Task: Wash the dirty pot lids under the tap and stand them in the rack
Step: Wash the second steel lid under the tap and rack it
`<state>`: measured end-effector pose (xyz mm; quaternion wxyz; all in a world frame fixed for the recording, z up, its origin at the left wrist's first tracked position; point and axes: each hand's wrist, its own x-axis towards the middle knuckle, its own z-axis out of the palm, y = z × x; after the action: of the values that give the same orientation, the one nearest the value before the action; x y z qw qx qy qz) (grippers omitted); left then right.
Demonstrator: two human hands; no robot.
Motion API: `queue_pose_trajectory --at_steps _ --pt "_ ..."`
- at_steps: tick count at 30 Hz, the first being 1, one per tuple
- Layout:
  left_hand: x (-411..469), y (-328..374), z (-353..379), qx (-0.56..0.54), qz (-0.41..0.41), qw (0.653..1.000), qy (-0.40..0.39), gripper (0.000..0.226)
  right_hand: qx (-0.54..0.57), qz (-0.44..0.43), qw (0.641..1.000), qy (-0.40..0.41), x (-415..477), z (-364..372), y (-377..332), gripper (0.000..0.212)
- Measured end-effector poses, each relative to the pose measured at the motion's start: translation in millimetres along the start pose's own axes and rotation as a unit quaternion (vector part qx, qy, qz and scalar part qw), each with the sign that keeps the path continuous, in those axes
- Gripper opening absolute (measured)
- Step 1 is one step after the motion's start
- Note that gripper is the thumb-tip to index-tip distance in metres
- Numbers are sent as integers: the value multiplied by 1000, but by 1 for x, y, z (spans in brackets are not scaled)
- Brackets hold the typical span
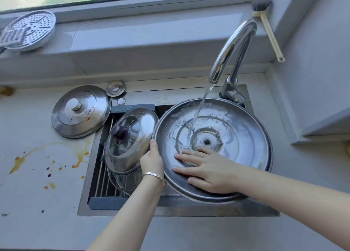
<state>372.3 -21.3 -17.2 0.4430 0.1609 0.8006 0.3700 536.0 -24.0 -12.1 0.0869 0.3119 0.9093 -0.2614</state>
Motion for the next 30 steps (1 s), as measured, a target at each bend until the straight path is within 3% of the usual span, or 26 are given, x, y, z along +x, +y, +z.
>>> queue_pose_trajectory --at_steps 3,6,9,16,23,27,30 --pt "-2 -2 1 13 7 1000 -6 50 -21 25 999 31 1 4 -4 50" --pt "-5 -3 1 6 -2 1000 -6 50 -2 52 998 45 8 4 -11 50" --pt "-3 -3 0 6 -8 1000 4 48 43 29 998 34 3 5 -9 55" --pt "-7 -14 4 21 -20 1000 -6 50 19 -4 999 38 -9 14 -4 41" --pt "-8 -4 -1 73 6 997 -16 43 37 38 999 2 9 21 -7 74" --pt "-17 -11 7 137 -22 987 -80 61 63 138 986 67 51 15 14 89" --pt "-20 -6 7 129 -24 988 -76 63 24 165 983 82 65 6 35 85"
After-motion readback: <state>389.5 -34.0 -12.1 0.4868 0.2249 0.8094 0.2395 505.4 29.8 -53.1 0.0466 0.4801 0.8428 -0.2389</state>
